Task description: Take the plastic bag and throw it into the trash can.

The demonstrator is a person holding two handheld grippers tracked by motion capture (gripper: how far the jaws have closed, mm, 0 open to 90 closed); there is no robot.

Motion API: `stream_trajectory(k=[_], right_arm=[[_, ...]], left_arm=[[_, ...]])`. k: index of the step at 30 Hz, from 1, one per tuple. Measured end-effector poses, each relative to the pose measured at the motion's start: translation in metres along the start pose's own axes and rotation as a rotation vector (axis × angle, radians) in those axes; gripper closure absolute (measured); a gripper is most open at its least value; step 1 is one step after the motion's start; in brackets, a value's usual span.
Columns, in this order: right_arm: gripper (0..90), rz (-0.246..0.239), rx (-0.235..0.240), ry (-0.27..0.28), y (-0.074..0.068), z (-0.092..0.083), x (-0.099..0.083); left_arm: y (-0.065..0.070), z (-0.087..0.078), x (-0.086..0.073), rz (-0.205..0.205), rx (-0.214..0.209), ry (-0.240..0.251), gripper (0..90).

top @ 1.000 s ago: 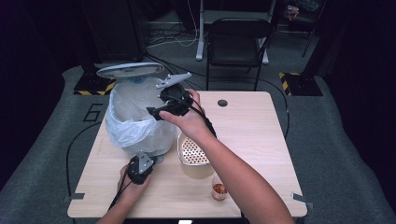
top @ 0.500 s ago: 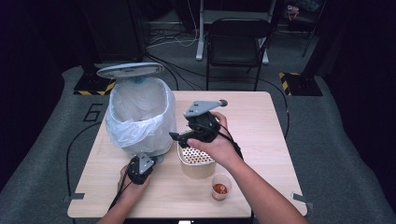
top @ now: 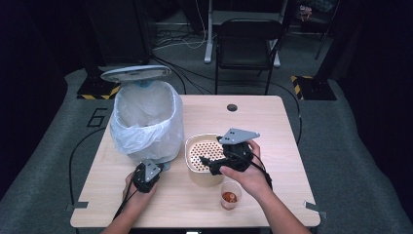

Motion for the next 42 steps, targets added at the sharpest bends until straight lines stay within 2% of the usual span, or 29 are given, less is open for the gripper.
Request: stream_trajectory(k=[9,11,16,18,19,20,21,22,24,29,31,32,33,38,42], right_arm=[[14.1,0.024,-0.003,0.014,0.006,-0.007,-0.021],[13.1,0.031,-0.016,0.011,0.009,-0.008,-0.033],[10.9,0.034,-0.039,-0.037,0.016,-0.005,-0.057],[10.9,0.036,-0.034,-0.042,0.016,-0.005,-0.061],[10.7,0.043,-0.03,-0.045,0.015,-0.006,-0.07],[10.7,0.043,-0.03,-0.045,0.015,-0.006,-0.07],[9.5,0.044,-0.031,-0.055,0.014,-0.006,-0.079],[9.5,0.044,-0.031,-0.055,0.014,-0.006,-0.079],[6.5,0.051,-0.031,-0.073,0.014,-0.007,-0.094],[5.2,0.062,-0.038,-0.098,0.015,-0.007,-0.112],[4.6,0.069,-0.042,-0.109,0.016,-0.007,-0.124],[4.6,0.069,-0.042,-0.109,0.016,-0.007,-0.124],[4.4,0.069,-0.043,-0.118,0.017,-0.007,-0.132],[5.5,0.083,-0.038,-0.133,0.015,-0.005,-0.148],[12.6,0.076,-0.044,-0.127,0.015,-0.003,-0.155]], left_arm=[[0.0,0.0,0.0,0.003,-0.003,0.004,90.0],[0.0,0.0,0.0,0.007,-0.001,0.002,90.0],[0.0,0.0,0.0,0.005,-0.003,0.003,90.0],[0.0,0.0,0.0,0.002,-0.007,0.004,90.0],[0.0,0.0,0.0,0.002,-0.011,0.002,90.0],[0.0,0.0,0.0,0.001,-0.01,0.002,90.0],[0.0,0.0,0.0,0.002,-0.002,0.004,90.0],[0.0,0.0,0.0,0.002,-0.002,0.004,90.0],[0.0,0.0,0.0,-0.001,-0.012,0.003,90.0],[0.0,0.0,0.0,0.001,-0.004,0.004,90.0],[0.0,0.0,0.0,0.0,-0.009,0.003,90.0],[0.0,0.0,0.0,0.0,-0.009,0.003,90.0],[0.0,0.0,0.0,-0.005,-0.012,0.006,90.0],[-0.001,0.0,0.0,-0.002,-0.012,0.005,90.0],[-0.001,0.0,0.0,-0.002,-0.013,0.004,90.0]])
Point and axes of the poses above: each handheld gripper's, and its own axes: z roughly forward along the jaws, x roughly out of its top, y roughly to its right, the point moved 10 cm from there along z, roughly forward along the jaws, and after that the axes turned 12 degrees about z, right-handed, at the moved point
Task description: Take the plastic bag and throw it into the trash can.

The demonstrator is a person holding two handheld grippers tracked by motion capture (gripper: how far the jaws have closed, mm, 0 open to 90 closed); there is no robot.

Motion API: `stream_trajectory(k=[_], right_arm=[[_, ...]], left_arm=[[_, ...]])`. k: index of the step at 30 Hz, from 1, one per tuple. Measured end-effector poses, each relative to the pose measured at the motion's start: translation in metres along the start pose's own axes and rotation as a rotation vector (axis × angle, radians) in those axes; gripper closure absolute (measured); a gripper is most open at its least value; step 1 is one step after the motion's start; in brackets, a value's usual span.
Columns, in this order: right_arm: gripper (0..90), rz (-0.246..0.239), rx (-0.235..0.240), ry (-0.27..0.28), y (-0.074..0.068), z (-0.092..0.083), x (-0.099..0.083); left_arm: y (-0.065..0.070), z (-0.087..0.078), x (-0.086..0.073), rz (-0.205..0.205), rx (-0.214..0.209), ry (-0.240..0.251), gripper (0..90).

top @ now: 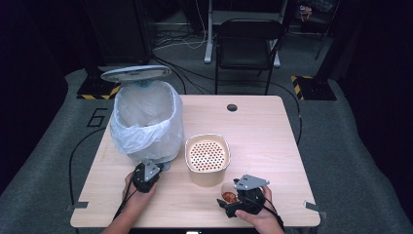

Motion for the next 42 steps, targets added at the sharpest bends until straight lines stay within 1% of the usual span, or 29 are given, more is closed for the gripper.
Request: stream_trajectory(k=[1,2,3,4,5,7,8,10,11,13,17,18,20,22,24,25,27,29,30,31,32,33,34,35,38,39,40,41,42], right_arm=[[15.1,0.003,-0.003,0.005,0.0,0.001,-0.001],[15.1,0.003,-0.003,0.005,0.0,0.001,-0.001],[16.6,-0.011,-0.02,-0.002,0.002,0.004,-0.006],[18.8,-0.017,-0.022,-0.009,0.003,0.004,-0.007],[20.5,-0.011,-0.019,-0.02,0.003,0.005,-0.009],[21.6,-0.004,-0.018,-0.014,0.004,0.004,-0.009],[21.9,-0.004,-0.026,-0.01,0.005,0.004,-0.008],[22.4,-0.021,-0.024,-0.014,0.006,0.003,-0.009],[22.4,-0.023,-0.034,-0.008,0.008,0.003,-0.008],[22.6,-0.017,-0.036,-0.005,0.01,0.003,-0.007],[22.6,0.017,-0.047,0.009,0.017,0.0,-0.004],[22.6,0.013,-0.059,0.022,0.022,-0.001,-0.002],[22.7,0.033,-0.075,0.032,0.028,-0.004,0.0],[22.8,0.039,-0.094,0.045,0.036,-0.007,0.002],[22.8,0.063,-0.117,0.057,0.045,-0.01,0.003],[22.8,0.058,-0.125,0.061,0.05,-0.011,0.003],[22.8,0.083,-0.148,0.07,0.06,-0.014,0.003],[22.8,0.083,-0.177,0.077,0.069,-0.017,0.004],[22.8,0.092,-0.186,0.079,0.072,-0.018,0.004],[22.8,0.106,-0.204,0.084,0.078,-0.02,0.004],[22.8,0.117,-0.212,0.086,0.081,-0.021,0.004],[22.8,0.113,-0.222,0.085,0.085,-0.023,0.003],[22.8,0.113,-0.222,0.085,0.085,-0.023,0.003],[22.8,0.127,-0.25,0.089,0.094,-0.027,0.002],[22.9,0.145,-0.264,0.094,0.102,-0.03,0.0],[22.9,0.153,-0.279,0.098,0.106,-0.031,0.0],[22.9,0.151,-0.278,0.102,0.109,-0.032,0.0],[22.9,0.16,-0.283,0.101,0.111,-0.033,-0.001],[22.8,0.166,-0.296,0.102,0.114,-0.034,-0.002]], left_arm=[[0.0,0.0,0.0,0.001,0.0,-0.001,90.0],[0.0,0.0,0.0,0.001,0.0,-0.001,90.0],[0.0,0.0,0.0,0.0,0.0,-0.002,90.0],[0.0,0.0,0.0,0.003,0.0,-0.004,90.0],[0.0,0.0,0.0,0.001,0.0,-0.002,90.0],[0.0,0.0,0.0,0.001,0.001,-0.002,90.0],[0.0,0.0,0.0,0.003,0.001,-0.003,90.0],[0.0,0.0,0.0,0.003,-0.002,-0.004,90.0],[0.001,0.0,0.0,0.002,-0.002,-0.003,90.0],[0.0,0.0,0.0,0.0,0.0,-0.001,90.0],[0.0,0.0,0.0,0.0,0.0,0.0,90.0],[0.0,0.0,0.0,0.0,0.0,0.0,90.0],[0.0,0.0,0.0,0.0,0.0,-0.001,90.0],[0.0,0.0,0.0,-0.001,0.0,0.0,90.0],[0.0,0.0,0.0,-0.002,-0.001,0.0,90.0],[0.0,0.0,0.0,-0.002,-0.001,0.0,90.0],[0.0,0.0,0.0,-0.002,-0.003,0.0,90.0],[0.0,0.0,0.0,-0.009,0.0,0.004,90.0],[0.0,0.0,0.0,-0.009,0.0,0.004,90.0],[0.0,0.0,0.0,-0.003,-0.005,0.0,90.0],[0.0,0.0,0.0,-0.003,-0.003,-0.001,90.0],[0.0,0.0,0.0,-0.004,-0.004,-0.001,90.0],[0.0,0.0,0.0,-0.004,-0.004,-0.001,90.0],[0.0,0.0,0.0,-0.003,-0.004,0.0,90.0],[0.0,0.0,0.0,-0.002,-0.003,-0.001,90.0],[0.0,0.0,0.0,-0.007,-0.002,0.002,90.0],[0.0,0.0,0.0,-0.004,-0.003,0.002,90.0],[0.0,0.0,0.0,-0.005,-0.008,-0.001,90.0],[0.0,0.0,0.0,-0.004,-0.005,-0.001,90.0]])
Point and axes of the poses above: each handheld gripper's, and its own axes: z roughly forward along the jaws, x roughly out of its top, y roughly to its right, the point moved 10 cm from there along z, roughly forward along the jaws, and after that the axes turned 12 degrees about z, right-handed, at the moved point
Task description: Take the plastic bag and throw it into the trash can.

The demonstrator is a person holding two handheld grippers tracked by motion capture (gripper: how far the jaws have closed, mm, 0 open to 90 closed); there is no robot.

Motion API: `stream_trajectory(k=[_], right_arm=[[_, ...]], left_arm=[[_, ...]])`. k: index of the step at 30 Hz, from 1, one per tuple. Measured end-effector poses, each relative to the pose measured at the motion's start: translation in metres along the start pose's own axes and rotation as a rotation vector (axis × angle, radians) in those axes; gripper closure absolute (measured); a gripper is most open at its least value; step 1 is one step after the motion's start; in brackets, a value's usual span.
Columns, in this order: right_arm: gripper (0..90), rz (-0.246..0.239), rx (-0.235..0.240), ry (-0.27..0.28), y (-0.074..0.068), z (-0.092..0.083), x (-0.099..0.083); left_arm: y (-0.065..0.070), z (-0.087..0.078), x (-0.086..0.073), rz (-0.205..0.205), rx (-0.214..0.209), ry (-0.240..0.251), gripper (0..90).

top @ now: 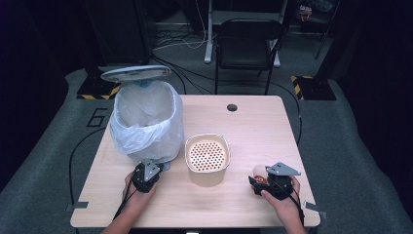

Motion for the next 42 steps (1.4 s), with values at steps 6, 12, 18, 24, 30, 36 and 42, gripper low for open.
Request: stream_trajectory(k=[6,12,18,24,30,36,42], right_arm=[[21.5,0.028,-0.012,0.004,0.011,0.002,-0.001],[13.5,0.041,-0.025,0.008,0.015,0.003,-0.002],[11.2,0.042,-0.025,0.033,0.011,-0.002,0.005],[12.5,0.04,-0.019,0.067,0.007,-0.013,0.017],[16.5,0.033,0.011,0.06,-0.001,-0.02,0.027],[32.0,-0.009,0.058,0.092,-0.019,-0.022,0.053],[35.1,-0.039,0.128,0.066,-0.048,-0.011,0.075]], left_arm=[[0.0,0.0,0.0,0.001,0.001,0.001,90.0],[0.0,0.0,0.0,0.002,0.002,0.0,90.0],[0.0,0.0,0.0,-0.002,0.002,0.002,90.0],[0.0,0.0,0.0,-0.009,-0.003,0.004,90.0],[0.0,0.0,0.0,-0.007,-0.006,0.003,90.0],[0.0,0.0,0.0,-0.006,0.002,0.004,90.0],[0.0,0.0,0.0,-0.007,0.001,0.005,90.0]])
Point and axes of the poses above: each handheld gripper's, and its own axes: z roughly forward along the jaws, x roughly out of its top, y roughly to its right, the point moved 10 cm from there along z, roughly forward along the jaws, and after that the axes turned 12 degrees about z, right-handed, at the moved point
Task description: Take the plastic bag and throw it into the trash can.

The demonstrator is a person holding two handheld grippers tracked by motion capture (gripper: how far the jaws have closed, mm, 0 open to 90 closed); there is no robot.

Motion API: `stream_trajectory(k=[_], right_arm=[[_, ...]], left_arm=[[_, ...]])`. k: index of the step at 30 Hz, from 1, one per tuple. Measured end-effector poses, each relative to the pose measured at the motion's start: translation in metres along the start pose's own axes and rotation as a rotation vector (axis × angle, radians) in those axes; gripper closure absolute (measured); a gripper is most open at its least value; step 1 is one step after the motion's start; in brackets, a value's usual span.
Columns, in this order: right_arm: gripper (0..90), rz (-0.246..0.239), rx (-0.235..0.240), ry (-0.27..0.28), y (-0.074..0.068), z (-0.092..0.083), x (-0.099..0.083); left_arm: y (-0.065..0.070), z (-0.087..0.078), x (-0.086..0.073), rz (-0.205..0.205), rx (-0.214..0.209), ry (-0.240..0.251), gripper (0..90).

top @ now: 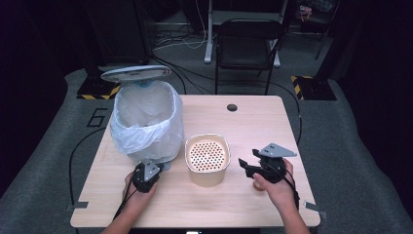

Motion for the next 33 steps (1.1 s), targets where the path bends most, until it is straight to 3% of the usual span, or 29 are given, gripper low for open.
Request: stream_trajectory(k=[2,6,10,12,17,22,28,33], right_arm=[[35.8,-0.006,0.005,-0.007,-0.003,0.004,0.002],[48.1,-0.012,0.035,-0.015,-0.018,0.02,0.008],[52.2,-0.01,0.05,-0.009,-0.025,0.027,0.012],[54.4,-0.003,0.059,-0.032,-0.029,0.035,0.012],[55.0,0.005,0.036,-0.079,-0.029,0.047,0.007],[53.8,0.02,0.055,-0.107,-0.033,0.051,0.0],[53.3,0.004,0.027,-0.114,-0.035,0.05,-0.001],[52.7,0.036,0.04,-0.104,-0.036,0.047,-0.003]], left_arm=[[0.0,0.0,0.0,-0.001,0.0,0.0,90.0],[0.0,0.0,0.0,0.0,-0.002,-0.001,90.0],[0.0,0.0,0.0,0.0,0.001,0.0,90.0],[0.0,0.0,0.0,-0.002,-0.001,0.0,90.0],[0.0,0.0,0.0,0.0,-0.001,0.0,90.0],[0.0,0.0,0.0,0.0,-0.007,-0.002,90.0],[0.0,0.0,0.0,0.0,-0.007,-0.002,90.0],[0.0,0.0,0.0,0.0,-0.008,-0.002,90.0]])
Point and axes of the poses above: each handheld gripper's, and its own axes: z roughly forward along the jaws, x roughly out of its top, y roughly to its right, the point moved 10 cm from there along z, roughly forward along the jaws, and after that the axes turned 12 degrees about z, right-handed, at the moved point
